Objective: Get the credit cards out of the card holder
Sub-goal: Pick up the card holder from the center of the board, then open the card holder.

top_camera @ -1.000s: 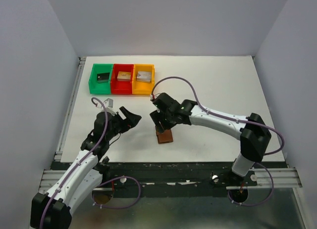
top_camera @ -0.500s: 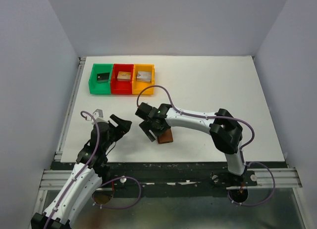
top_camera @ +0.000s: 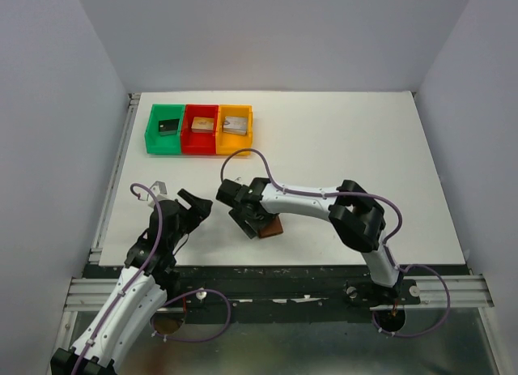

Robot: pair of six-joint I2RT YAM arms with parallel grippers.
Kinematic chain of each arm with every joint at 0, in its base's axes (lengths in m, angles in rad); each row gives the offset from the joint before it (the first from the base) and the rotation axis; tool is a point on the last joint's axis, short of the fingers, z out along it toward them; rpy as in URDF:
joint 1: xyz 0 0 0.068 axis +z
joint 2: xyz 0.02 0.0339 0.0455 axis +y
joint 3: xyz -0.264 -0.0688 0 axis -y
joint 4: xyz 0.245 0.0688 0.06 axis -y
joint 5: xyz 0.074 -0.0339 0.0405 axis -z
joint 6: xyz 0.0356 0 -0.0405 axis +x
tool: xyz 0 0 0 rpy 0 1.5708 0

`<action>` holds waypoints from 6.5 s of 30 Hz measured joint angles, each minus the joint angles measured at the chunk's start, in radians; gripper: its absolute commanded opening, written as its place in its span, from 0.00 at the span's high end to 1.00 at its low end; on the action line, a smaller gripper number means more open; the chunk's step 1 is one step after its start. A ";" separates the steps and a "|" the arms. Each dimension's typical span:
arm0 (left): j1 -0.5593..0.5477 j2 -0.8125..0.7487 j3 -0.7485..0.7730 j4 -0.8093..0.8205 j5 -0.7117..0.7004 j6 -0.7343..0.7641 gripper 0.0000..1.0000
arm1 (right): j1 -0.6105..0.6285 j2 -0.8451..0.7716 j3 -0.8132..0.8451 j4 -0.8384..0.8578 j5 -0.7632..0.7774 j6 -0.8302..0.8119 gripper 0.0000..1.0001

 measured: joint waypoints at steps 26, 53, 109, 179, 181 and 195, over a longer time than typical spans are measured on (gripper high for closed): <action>0.000 -0.037 -0.005 -0.027 -0.003 -0.019 0.15 | 0.024 -0.113 -0.103 0.000 0.088 0.018 1.00; 0.002 0.178 0.007 0.502 0.226 0.069 0.01 | -0.409 -0.786 -0.413 0.393 -0.642 0.027 1.00; 0.032 0.546 0.019 1.637 0.936 -0.238 0.18 | -0.547 -0.740 -0.863 1.804 -1.424 0.732 1.00; -0.382 0.466 0.655 -0.064 -0.031 0.050 1.00 | -0.002 -0.713 -0.171 0.175 0.207 -0.030 0.33; -0.392 0.467 0.655 -0.064 -0.045 0.026 1.00 | 0.003 -0.706 -0.171 0.177 0.199 -0.029 0.33; -0.439 0.483 0.655 -0.063 -0.078 -0.043 1.00 | 0.018 -0.679 -0.171 0.202 0.191 -0.019 0.33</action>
